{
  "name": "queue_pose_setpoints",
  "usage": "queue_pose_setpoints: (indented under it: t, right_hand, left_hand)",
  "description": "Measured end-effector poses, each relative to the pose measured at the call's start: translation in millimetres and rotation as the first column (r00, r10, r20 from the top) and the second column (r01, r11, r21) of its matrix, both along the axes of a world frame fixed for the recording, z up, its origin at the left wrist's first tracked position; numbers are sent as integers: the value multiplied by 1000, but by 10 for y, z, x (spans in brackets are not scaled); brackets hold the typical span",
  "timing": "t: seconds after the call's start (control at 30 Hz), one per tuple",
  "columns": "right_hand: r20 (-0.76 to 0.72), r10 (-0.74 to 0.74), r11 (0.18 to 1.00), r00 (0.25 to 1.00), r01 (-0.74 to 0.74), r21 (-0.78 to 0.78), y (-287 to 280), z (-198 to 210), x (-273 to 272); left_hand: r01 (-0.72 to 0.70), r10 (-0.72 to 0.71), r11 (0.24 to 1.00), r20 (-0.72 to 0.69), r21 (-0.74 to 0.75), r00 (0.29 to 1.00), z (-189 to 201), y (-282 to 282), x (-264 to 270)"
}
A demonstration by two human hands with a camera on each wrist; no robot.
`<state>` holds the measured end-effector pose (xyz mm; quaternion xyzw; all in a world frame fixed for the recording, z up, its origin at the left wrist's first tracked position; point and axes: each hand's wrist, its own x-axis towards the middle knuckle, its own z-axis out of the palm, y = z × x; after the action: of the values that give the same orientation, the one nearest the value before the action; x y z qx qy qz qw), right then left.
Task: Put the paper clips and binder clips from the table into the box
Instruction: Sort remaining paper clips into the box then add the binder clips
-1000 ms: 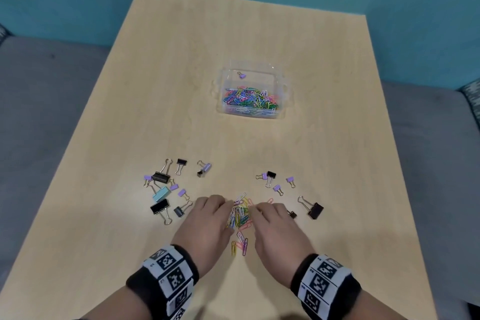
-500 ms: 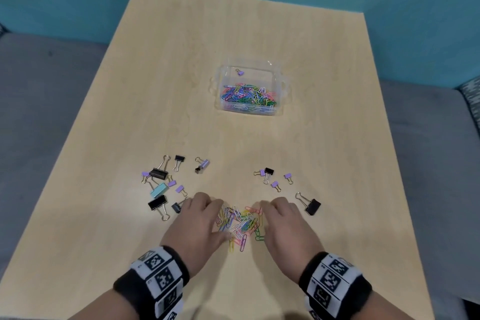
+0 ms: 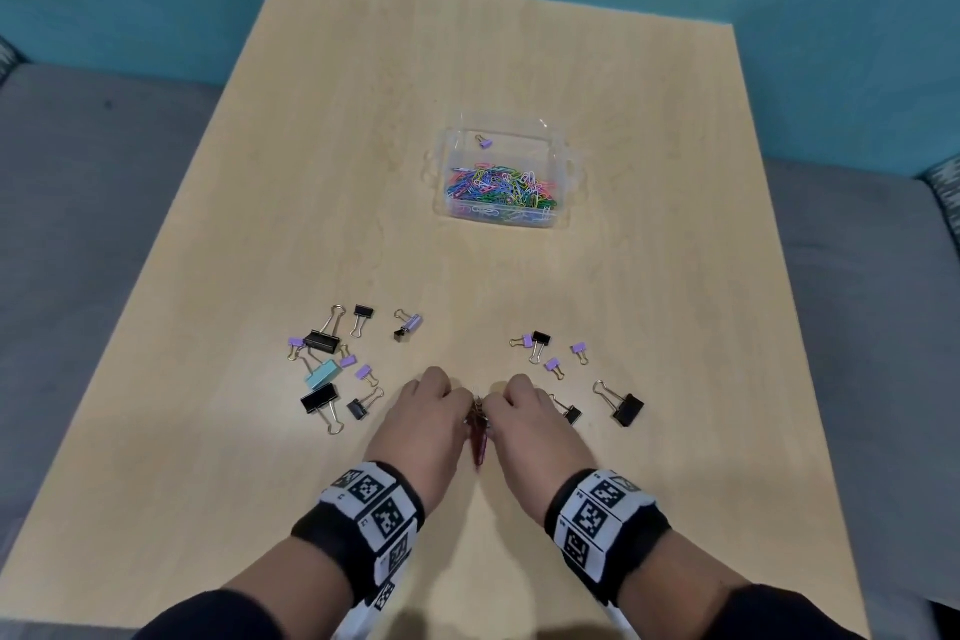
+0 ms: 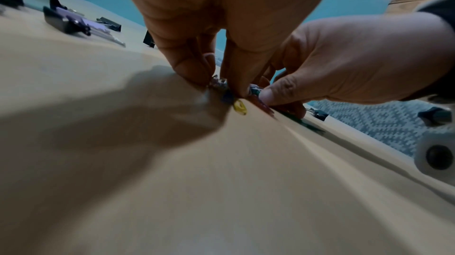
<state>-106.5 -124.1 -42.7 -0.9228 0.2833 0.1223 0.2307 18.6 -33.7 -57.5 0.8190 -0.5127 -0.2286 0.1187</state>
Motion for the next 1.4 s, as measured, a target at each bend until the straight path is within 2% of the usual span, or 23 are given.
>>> queue_pose_setpoints:
  t: [0.2,0.33,0.47,0.57,0.63,0.73,0.77,0.83,0.9,1.0,1.13,1.2,1.27,1.33,1.4]
  right_hand:
    - [-18,26,1000,1000,-26,3,-86,45,24]
    - [-12,-1,1000,1000,1,3,-157,56,10]
    - [-34,-97,985,995,101,140,-262,119,14]
    - [-50,-178,930,983,185,319,-383,201,23]
    - [-87,-297,820,951,300,488,-496,287,55]
    - [-79,-440,625,895,368,688,-758,470,192]
    - [-56,-476,593,878,368,716,-881,529,264]
    - [-22,-522,592,853,381,710,-1176,604,451]
    - [20,-571,618,821,413,669,-1490,614,669]
    - [116,-652,649,749,473,596,-1924,634,1009]
    - [182,-647,713,740,504,487,-2219,717,1355]
    - [176,-623,735,762,494,464,-2238,708,1407]
    - [156,-559,802,815,482,353,-2216,680,1339]
    - [177,-478,872,861,440,213,-2100,673,1157]
    - [213,-392,918,895,366,151,-1819,663,894]
  left_hand:
    - [90,-95,993,59,81,994,47,-44,69]
    - [52,-54,995,17,91,998,106,-61,96]
    - [-75,86,993,-131,89,988,173,-87,153]
    - [-145,167,984,-273,98,947,266,-103,243]
    - [-224,260,965,-411,135,874,359,-157,327]
    - [-389,385,910,-652,147,654,519,-358,507]
    - [-433,396,891,-699,136,595,569,-469,592]
    - [-509,400,855,-757,104,517,669,-766,798]
    - [-561,403,826,-752,53,522,738,-1140,1039]
    - [-595,420,804,-690,-18,589,799,-1717,1338]
    - [-558,418,828,-600,-58,682,833,-2175,1449]
    - [-546,407,836,-606,-54,683,816,-2182,1455]
    - [-558,414,827,-595,-71,689,801,-2058,1475]
    - [-567,412,814,-563,-126,716,817,-1824,1460]
    - [-546,395,827,-555,-133,732,840,-1479,1338]
